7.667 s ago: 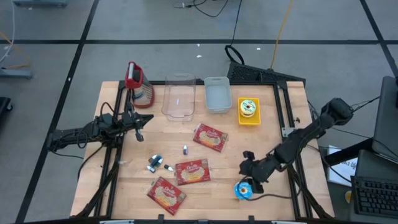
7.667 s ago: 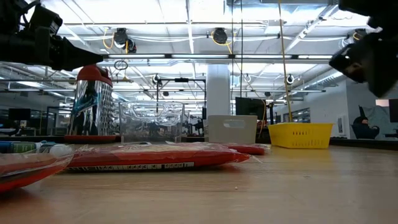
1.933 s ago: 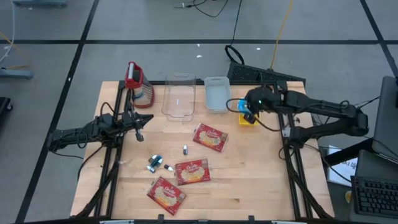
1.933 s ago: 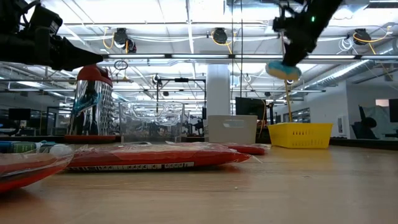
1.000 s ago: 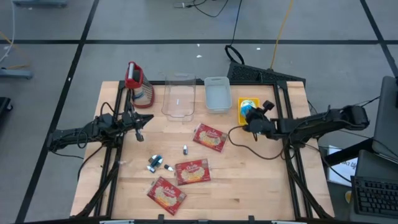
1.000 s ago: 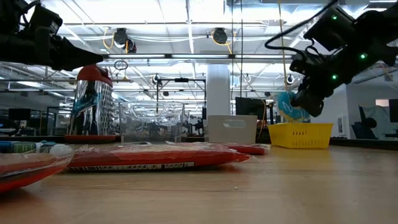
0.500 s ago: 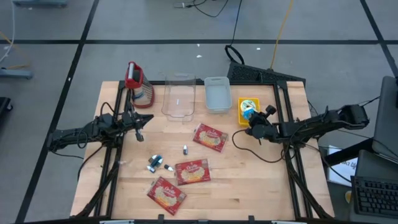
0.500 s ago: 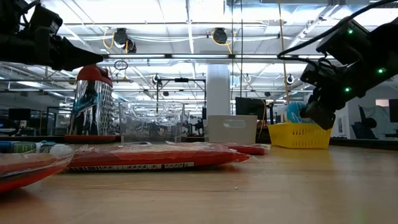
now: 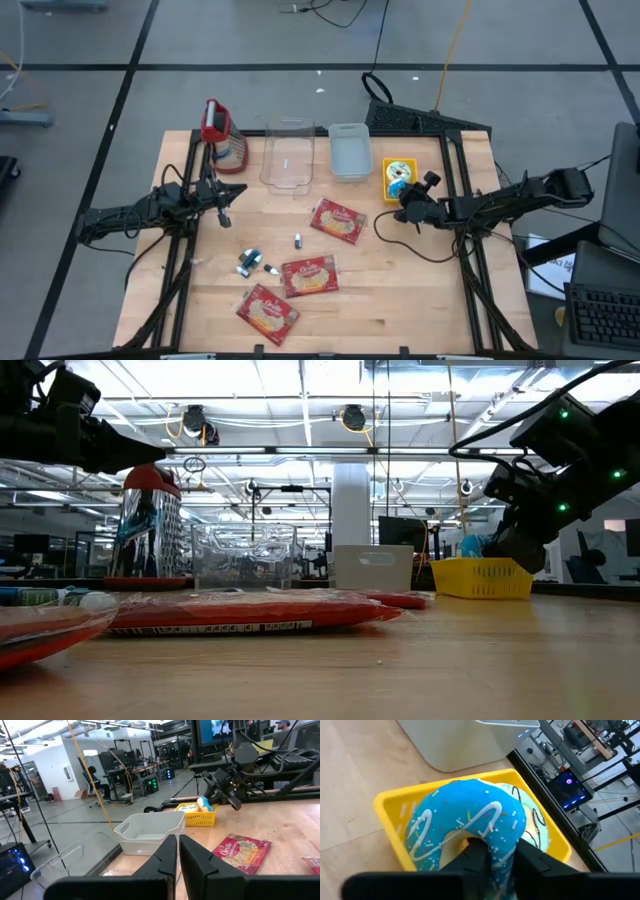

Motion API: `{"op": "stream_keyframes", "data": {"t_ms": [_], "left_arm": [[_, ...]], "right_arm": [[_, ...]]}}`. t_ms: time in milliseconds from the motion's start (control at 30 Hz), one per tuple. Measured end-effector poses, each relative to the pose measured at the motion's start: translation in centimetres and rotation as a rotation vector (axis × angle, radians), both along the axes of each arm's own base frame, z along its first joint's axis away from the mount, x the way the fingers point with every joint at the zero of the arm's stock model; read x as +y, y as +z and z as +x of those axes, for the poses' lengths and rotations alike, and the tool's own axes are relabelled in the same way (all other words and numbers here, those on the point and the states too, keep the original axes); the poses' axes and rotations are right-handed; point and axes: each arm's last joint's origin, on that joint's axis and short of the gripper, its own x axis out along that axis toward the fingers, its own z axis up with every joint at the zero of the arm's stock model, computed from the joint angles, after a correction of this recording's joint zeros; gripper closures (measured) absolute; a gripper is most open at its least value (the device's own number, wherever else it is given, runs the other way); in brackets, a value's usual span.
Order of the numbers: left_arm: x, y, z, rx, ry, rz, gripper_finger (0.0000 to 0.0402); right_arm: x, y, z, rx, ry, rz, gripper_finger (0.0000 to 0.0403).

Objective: Pick & Place Food Item
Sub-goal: Put the blue donut into the yellow bin

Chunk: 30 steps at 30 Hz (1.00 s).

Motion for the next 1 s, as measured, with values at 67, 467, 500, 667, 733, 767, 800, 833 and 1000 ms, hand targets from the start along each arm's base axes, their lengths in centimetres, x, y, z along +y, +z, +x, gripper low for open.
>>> {"op": "stream_keyframes", "data": {"t_ms": [67, 467, 500, 667, 733, 767, 800, 833, 1000], "left_arm": [[0.0, 0.0, 0.0, 0.000, 0.000, 0.000, 0.0378], [0.0, 0.0, 0.0, 0.000, 0.000, 0.000, 0.0378], [0.0, 0.0, 0.0, 0.000, 0.000, 0.000, 0.0378], [0.0, 0.0, 0.0, 0.000, 0.000, 0.000, 0.0378], [0.0, 0.0, 0.0, 0.000, 0.000, 0.000, 0.0378], [0.0, 0.0, 0.0, 0.000, 0.000, 0.000, 0.0378], [0.0, 0.0, 0.0, 0.000, 0.000, 0.000, 0.0378], [0.0, 0.0, 0.0, 0.000, 0.000, 0.000, 0.0378], [0.0, 0.0, 0.0, 0.000, 0.000, 0.000, 0.0378]], "right_arm": [[0.0, 0.0, 0.0, -0.005, -0.008, -0.007, 0.0303], [-0.2, 1.0, 0.6, -0.029, -0.019, -0.127, 0.0183], [-0.2, 1.1, 0.7, -0.042, -0.020, -0.126, 0.0180], [-0.2, 1.1, 0.7, -0.005, 0.000, -0.144, 0.0175], [-0.2, 1.0, 0.7, 0.012, 0.009, -0.152, 0.0177], [-0.2, 1.1, 0.7, 0.011, 0.009, -0.152, 0.0179], [-0.1, 1.0, 0.7, 0.007, 0.012, -0.147, 0.0180], [-0.1, 1.0, 0.7, -0.003, 0.018, -0.132, 0.0182], [0.0, 0.7, 0.7, -0.031, 0.052, -0.044, 0.0187]]}}
